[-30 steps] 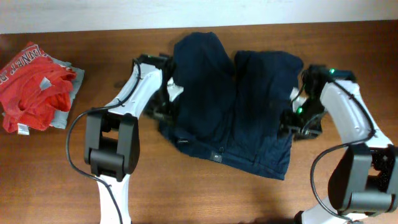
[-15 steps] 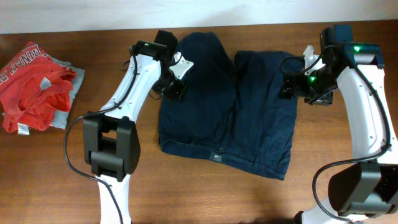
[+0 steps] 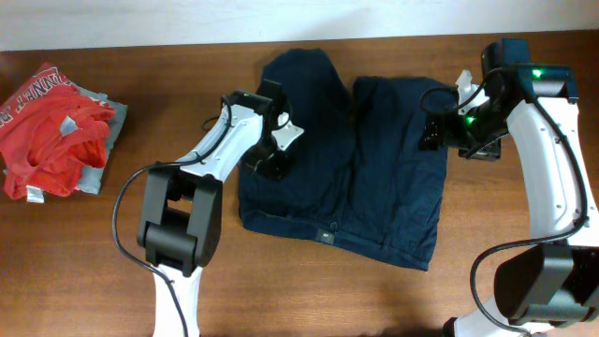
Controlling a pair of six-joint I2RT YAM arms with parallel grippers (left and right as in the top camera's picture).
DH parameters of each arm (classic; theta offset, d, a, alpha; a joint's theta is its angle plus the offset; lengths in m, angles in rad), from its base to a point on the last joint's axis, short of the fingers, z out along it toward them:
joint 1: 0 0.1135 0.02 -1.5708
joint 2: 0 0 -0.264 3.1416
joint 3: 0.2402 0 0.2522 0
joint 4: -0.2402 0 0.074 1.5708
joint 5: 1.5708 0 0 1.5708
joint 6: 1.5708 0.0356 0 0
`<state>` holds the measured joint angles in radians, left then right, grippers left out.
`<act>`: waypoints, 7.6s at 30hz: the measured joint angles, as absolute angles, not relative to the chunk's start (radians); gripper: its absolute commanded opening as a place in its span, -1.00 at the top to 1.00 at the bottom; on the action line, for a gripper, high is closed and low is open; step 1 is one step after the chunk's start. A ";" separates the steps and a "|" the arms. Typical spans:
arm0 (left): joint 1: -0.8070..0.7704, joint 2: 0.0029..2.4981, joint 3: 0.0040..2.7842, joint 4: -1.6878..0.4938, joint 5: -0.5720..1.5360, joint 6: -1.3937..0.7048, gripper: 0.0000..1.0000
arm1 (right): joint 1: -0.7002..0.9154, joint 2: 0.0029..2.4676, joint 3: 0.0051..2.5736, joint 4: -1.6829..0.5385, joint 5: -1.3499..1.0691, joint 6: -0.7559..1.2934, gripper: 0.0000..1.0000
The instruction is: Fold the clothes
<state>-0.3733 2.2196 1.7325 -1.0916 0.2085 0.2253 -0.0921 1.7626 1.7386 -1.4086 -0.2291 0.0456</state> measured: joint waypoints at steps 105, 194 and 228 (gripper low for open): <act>-0.372 2.020 1.676 -0.989 0.071 0.323 0.34 | -0.117 2.091 1.744 -1.544 0.023 0.369 0.92; -0.222 1.909 1.520 -0.416 -0.170 0.194 0.38 | -0.149 2.074 1.784 -0.681 -0.362 0.317 -0.67; -0.273 1.782 1.529 -0.634 -0.170 0.029 0.35 | 0.094 2.363 1.786 -0.361 -0.239 0.787 -0.20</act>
<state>-0.2726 1.7821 1.5288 -0.6338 -0.1696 0.0288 0.0937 2.3634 1.7859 -0.3607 -0.2386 0.7872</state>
